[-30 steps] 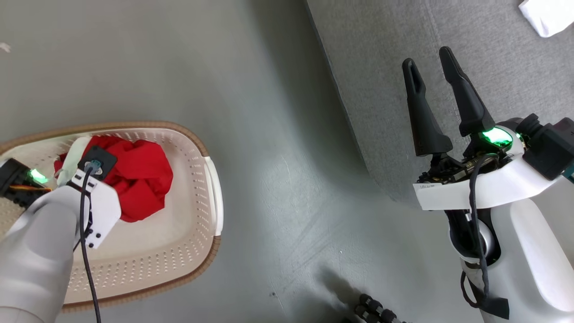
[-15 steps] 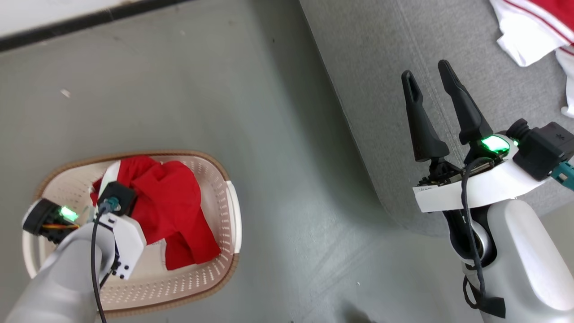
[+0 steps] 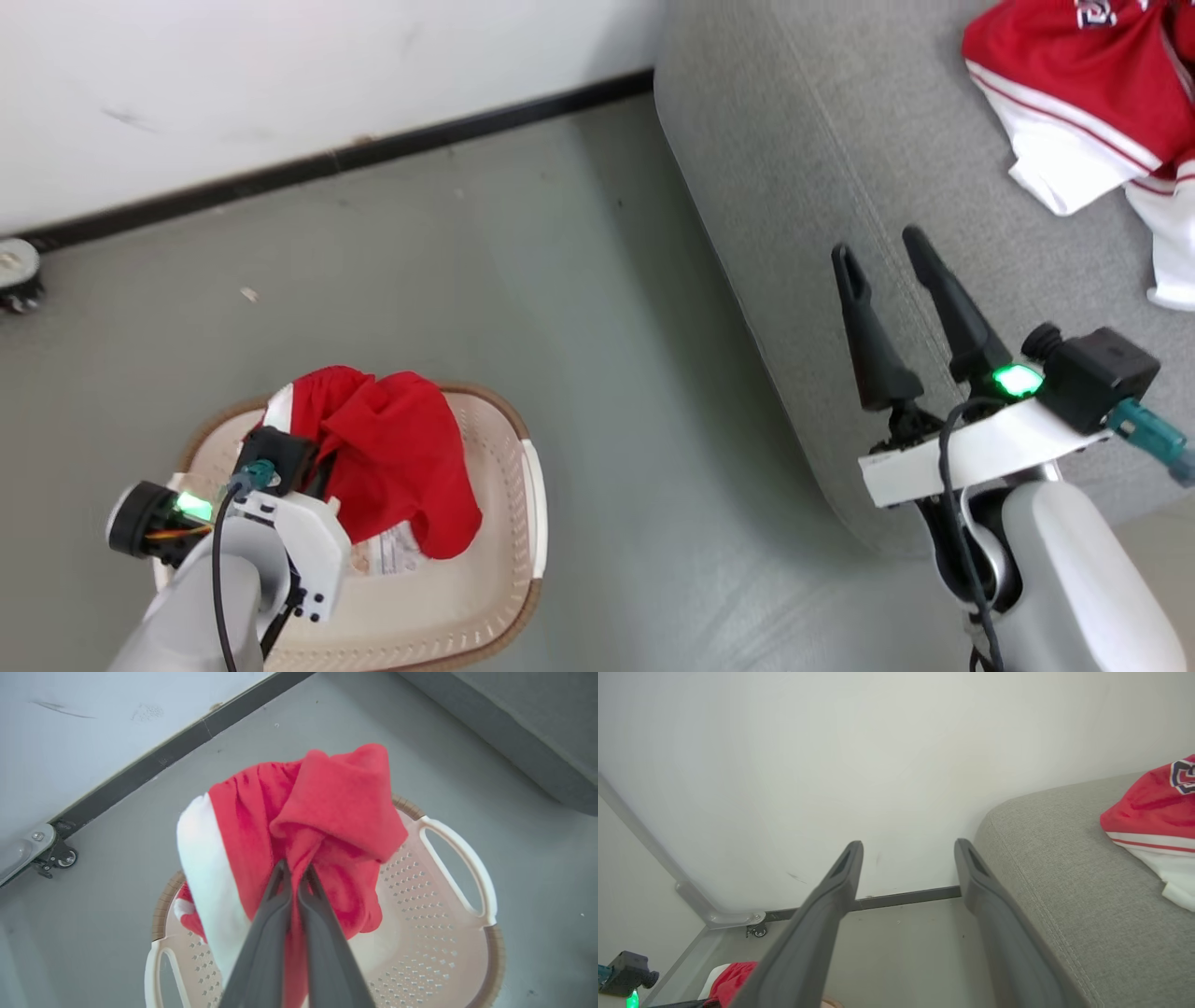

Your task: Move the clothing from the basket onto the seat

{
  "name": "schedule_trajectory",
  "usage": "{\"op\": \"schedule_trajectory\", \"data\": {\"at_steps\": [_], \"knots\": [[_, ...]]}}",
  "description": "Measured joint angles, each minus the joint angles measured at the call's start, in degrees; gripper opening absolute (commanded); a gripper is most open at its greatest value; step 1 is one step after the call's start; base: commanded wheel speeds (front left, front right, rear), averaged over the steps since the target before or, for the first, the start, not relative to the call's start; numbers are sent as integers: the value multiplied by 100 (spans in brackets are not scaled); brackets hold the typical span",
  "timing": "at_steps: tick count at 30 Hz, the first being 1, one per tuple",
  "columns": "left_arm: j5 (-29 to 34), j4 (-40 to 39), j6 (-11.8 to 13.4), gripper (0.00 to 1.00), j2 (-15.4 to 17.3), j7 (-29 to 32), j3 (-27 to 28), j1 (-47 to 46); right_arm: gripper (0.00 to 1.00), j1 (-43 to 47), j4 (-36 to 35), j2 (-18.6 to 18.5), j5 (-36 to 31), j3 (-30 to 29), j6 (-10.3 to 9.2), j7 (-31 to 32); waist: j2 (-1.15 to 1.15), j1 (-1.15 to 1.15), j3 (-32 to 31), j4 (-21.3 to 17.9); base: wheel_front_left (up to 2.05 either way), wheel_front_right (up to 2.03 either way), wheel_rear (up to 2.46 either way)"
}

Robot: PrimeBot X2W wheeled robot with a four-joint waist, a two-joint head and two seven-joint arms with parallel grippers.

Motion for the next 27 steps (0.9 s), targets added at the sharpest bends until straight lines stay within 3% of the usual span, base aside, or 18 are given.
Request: {"op": "schedule_trajectory", "data": {"at_steps": [13, 27], "knots": [[-642, -1606, 71, 0, -182, 0, 710, 658, 100, 588, 241, -1, -219, -64, 0, 0, 0, 0, -896, 315, 0, 0, 0], [-820, -3218, 116, 0, -332, 0, 1102, 1592, 100, 1104, 366, -2, -396, -118, 0, 1, 0, 0, -1687, 637, 0, 0, 0]]}}
